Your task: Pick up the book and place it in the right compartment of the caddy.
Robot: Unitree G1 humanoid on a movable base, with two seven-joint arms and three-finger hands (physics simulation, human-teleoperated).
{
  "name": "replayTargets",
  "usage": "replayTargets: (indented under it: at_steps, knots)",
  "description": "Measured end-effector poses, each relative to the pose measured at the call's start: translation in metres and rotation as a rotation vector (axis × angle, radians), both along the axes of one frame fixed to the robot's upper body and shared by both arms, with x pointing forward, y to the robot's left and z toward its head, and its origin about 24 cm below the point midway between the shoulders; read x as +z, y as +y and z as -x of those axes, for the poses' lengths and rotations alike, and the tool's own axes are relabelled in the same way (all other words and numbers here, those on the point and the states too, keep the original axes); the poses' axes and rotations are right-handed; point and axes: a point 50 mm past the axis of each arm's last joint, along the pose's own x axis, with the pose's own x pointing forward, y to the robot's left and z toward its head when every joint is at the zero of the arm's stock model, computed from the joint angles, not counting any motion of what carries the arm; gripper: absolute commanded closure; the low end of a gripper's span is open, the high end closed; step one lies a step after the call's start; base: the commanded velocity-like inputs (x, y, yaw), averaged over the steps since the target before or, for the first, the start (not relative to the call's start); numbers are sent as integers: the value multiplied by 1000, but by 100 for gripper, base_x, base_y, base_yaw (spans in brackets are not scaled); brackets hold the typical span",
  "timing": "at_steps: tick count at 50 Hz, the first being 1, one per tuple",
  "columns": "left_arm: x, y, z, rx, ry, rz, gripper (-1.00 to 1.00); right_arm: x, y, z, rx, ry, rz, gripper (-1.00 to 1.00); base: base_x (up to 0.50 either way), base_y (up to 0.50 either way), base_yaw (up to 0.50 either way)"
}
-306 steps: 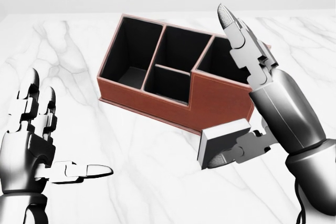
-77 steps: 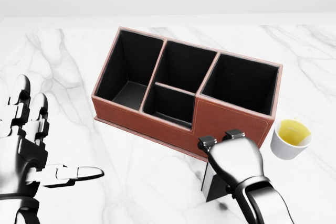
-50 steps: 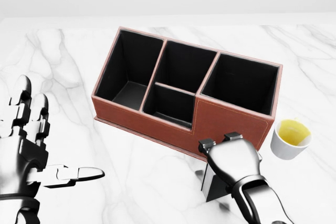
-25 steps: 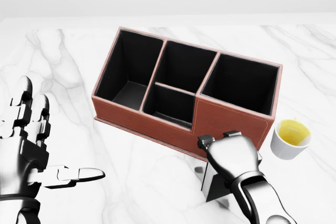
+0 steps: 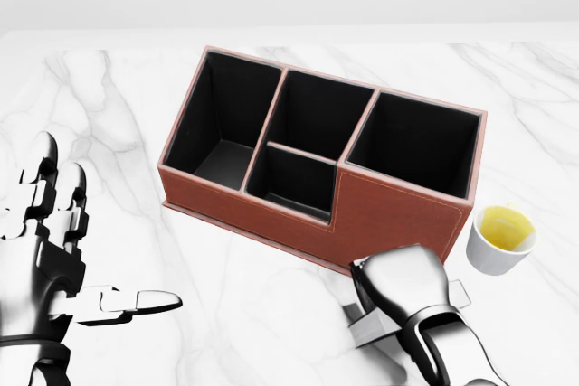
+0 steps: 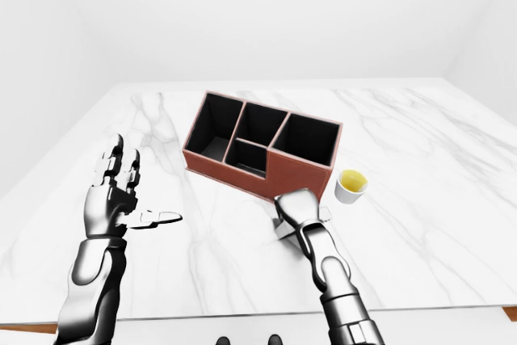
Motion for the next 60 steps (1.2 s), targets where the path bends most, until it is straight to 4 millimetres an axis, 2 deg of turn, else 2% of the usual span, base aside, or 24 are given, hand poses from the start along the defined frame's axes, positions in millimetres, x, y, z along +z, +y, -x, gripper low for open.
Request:
replayTargets:
  at_steps: [21, 27, 43, 60]
  knots:
    - [-1, -2, -1, -4, 0, 2, -100, 1, -3, 2, -14, -3, -24, 100, 0, 0, 0]
    - [-1, -2, -1, -5, 0, 3, -100, 8, -5, 7, -25, -3, -43, 100, 0, 0, 0]
    - [1, -1, 0, -4, -3, 7, -100, 71, 4, 22, 2, -188, -214, 100, 0, 0, 0]
    - [1, -2, -1, -5, -5, 8, -100, 135, 15, 39, 103, -363, -378, 100, 0, 0, 0]
